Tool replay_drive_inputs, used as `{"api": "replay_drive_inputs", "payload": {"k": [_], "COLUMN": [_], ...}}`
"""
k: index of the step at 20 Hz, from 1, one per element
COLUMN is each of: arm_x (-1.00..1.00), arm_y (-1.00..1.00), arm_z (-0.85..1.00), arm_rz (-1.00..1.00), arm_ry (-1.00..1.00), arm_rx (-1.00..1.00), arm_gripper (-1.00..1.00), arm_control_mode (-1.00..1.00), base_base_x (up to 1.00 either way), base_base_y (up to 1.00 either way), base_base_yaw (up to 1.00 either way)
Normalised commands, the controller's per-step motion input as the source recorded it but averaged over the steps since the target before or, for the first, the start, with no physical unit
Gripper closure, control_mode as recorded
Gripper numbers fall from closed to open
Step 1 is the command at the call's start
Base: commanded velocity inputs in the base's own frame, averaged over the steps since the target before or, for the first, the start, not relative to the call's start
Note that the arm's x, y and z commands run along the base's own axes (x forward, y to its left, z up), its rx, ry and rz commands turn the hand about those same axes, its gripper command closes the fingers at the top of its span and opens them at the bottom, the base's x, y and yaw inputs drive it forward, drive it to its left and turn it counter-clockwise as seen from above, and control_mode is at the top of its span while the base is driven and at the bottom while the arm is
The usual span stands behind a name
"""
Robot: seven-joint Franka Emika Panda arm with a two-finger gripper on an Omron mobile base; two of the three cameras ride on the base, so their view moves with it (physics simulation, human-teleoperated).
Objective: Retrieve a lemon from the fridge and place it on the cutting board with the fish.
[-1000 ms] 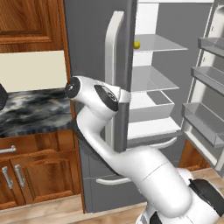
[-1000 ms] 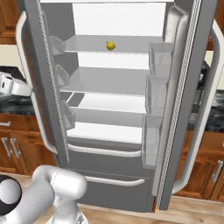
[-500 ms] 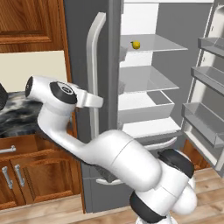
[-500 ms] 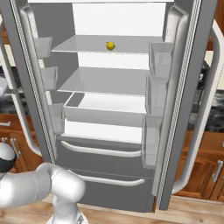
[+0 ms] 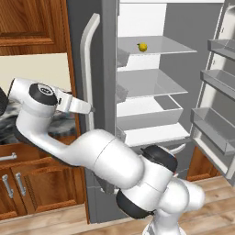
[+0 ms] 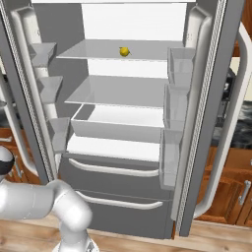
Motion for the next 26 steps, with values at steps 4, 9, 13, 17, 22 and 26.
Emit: {"api": "replay_drive_inputs", "payload": {"k": [4,9,13,17,22,26], "arm_x": [-0.03,-0.10,-0.46,-0.76,-0.88,-1.00], "arm_y": [0.00,-0.07,0.00,0.00,-0.38,-0.83], "arm_z": [-0.41,-0.34,-0.08,0.00,-0.03,0.00], "arm_rz": [-0.02,-0.06,-0.01,0.00,0.00,0.00], "arm_ry": [0.14,0.02,-0.09,-0.18,-0.15,-0.10], "arm_rx": [0.00,0.00,0.00,0.00,0.01,0.08], "arm_gripper": [-1.00,-1.00,-1.00,-1.00,-1.00,-1.00], "arm_control_mode": [-1.00,-1.00,-1.00,-1.00,-1.00,-1.00], "base_base_x": [0.00,0.00,0.00,0.00,0.00,0.00], "base_base_y": [0.00,0.00,0.00,0.00,0.00,0.00], "base_base_yaw": [0.00,0.00,0.00,0.00,0.00,0.00]}}
